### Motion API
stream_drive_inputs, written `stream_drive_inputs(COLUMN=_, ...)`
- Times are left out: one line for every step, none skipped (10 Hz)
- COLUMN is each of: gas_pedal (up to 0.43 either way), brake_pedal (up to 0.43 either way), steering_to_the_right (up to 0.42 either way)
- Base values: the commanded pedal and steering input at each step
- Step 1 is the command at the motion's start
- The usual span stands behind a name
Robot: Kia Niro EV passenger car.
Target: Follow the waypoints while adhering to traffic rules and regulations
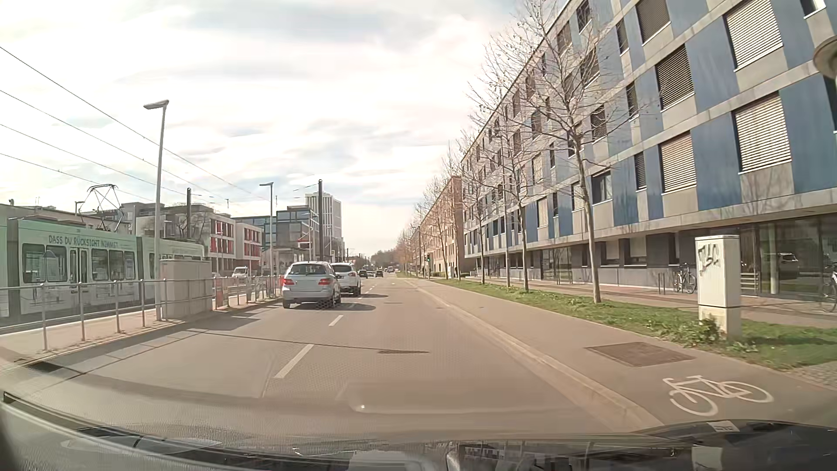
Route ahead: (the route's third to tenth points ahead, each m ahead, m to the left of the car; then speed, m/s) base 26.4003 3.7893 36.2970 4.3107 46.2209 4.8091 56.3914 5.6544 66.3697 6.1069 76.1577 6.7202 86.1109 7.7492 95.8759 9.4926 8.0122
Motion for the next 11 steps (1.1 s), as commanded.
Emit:
stream_drive_inputs(gas_pedal=0.228, brake_pedal=0.0, steering_to_the_right=-0.057)
stream_drive_inputs(gas_pedal=0.22, brake_pedal=0.0, steering_to_the_right=-0.052)
stream_drive_inputs(gas_pedal=0.22, brake_pedal=0.0, steering_to_the_right=-0.049)
stream_drive_inputs(gas_pedal=0.22, brake_pedal=0.0, steering_to_the_right=-0.044)
stream_drive_inputs(gas_pedal=0.22, brake_pedal=0.0, steering_to_the_right=-0.038)
stream_drive_inputs(gas_pedal=0.22, brake_pedal=0.0, steering_to_the_right=-0.034)
stream_drive_inputs(gas_pedal=0.22, brake_pedal=0.0, steering_to_the_right=-0.031)
stream_drive_inputs(gas_pedal=0.22, brake_pedal=0.0, steering_to_the_right=-0.028)
stream_drive_inputs(gas_pedal=0.22, brake_pedal=0.0, steering_to_the_right=-0.02)
stream_drive_inputs(gas_pedal=0.209, brake_pedal=0.0, steering_to_the_right=-0.012)
stream_drive_inputs(gas_pedal=0.209, brake_pedal=0.0, steering_to_the_right=-0.008)
